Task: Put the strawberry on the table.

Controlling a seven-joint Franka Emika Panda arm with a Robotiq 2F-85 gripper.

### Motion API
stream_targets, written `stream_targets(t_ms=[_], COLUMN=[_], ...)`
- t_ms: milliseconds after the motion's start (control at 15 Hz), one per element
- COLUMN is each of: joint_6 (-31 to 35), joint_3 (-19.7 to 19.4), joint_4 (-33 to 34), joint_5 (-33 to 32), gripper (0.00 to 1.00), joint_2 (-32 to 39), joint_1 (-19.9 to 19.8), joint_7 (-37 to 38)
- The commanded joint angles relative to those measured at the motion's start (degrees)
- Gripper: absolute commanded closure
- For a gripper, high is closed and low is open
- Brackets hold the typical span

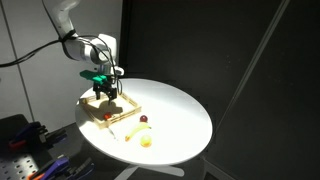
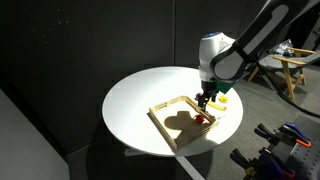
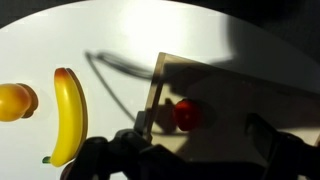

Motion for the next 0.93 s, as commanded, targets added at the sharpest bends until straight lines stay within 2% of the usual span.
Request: stream_targets(t_ms=[0, 533, 867], joint_6=[2.52, 9.78, 9.47], joint_3=[-0.53, -0.45, -0.13], joint_4=[0.26, 1.16, 2.93], joint_5=[0.05, 0.44, 0.39], gripper=[0.0, 0.0, 0.0], joint_2=[1.17, 5.84, 8.14], joint_1=[0.72, 1.31, 0.97], joint_7=[-0.16, -2.06, -5.23])
